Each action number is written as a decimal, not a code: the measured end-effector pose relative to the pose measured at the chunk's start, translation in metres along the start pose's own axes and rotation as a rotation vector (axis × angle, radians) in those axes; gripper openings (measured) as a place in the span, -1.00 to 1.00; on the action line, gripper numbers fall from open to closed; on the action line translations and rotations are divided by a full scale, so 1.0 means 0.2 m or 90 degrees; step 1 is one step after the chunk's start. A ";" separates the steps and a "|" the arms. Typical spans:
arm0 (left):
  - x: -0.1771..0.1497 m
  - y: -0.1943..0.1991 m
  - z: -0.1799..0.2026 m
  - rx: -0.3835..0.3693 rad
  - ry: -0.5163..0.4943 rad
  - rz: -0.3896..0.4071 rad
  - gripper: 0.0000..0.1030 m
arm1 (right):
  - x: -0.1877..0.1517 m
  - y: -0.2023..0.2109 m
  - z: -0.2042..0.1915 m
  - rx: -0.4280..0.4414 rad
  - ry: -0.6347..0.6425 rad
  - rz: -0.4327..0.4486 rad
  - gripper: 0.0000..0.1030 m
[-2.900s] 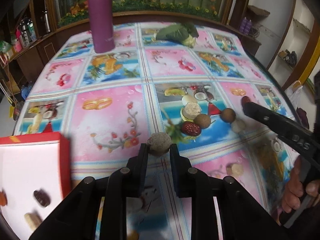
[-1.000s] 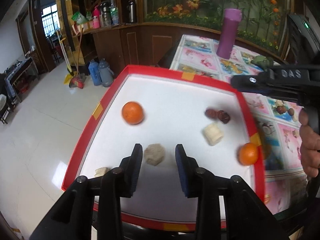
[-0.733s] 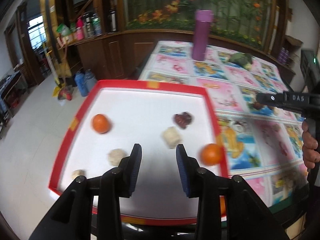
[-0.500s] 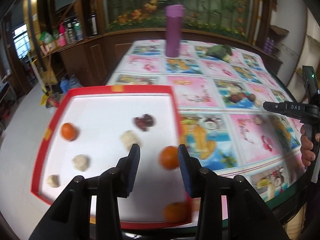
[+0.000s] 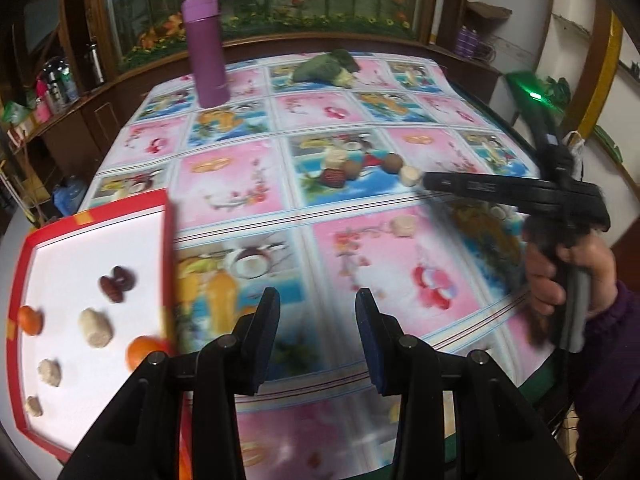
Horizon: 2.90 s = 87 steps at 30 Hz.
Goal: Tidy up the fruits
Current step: 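Move both open tools back toward the fruit pile, then grasp a beige round piece with the right tool while the left tool grasps another beige piece, then carry both beige pieces over the white tray and open both tools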
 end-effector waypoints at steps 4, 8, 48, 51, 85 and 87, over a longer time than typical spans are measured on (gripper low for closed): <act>0.01 -0.05 0.03 0.004 0.004 -0.010 -0.24 | 0.03 -0.09 -0.01 -0.010 0.024 -0.012 -0.62; 0.01 -0.09 0.05 0.006 0.013 -0.019 -0.24 | 0.03 -0.14 0.01 -0.007 0.019 -0.021 -0.62; 0.08 -0.47 0.38 -0.063 0.044 -0.029 -0.62 | 0.23 -0.01 0.26 -0.030 -0.101 0.070 -0.47; 0.08 -0.45 0.36 -0.064 0.051 -0.024 -0.62 | 0.23 -0.01 0.26 -0.031 -0.103 0.069 -0.47; -0.31 0.53 -1.14 0.256 0.167 0.122 -0.62 | -0.33 0.16 -1.56 0.355 0.148 0.003 -0.47; -0.35 0.50 -1.12 0.246 0.152 0.108 -0.62 | -0.42 0.15 -1.63 0.357 0.176 -0.015 -0.47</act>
Point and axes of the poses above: each gripper's, at about its wrist camera, not at the fingertips, and y roughly against the way its jaws point, z to its right, x to its top, the point moved 10 cm from there along -y, roughly the way its jaws point, and after that the axes turned 11 degrees about z, right-handed, at the moved point
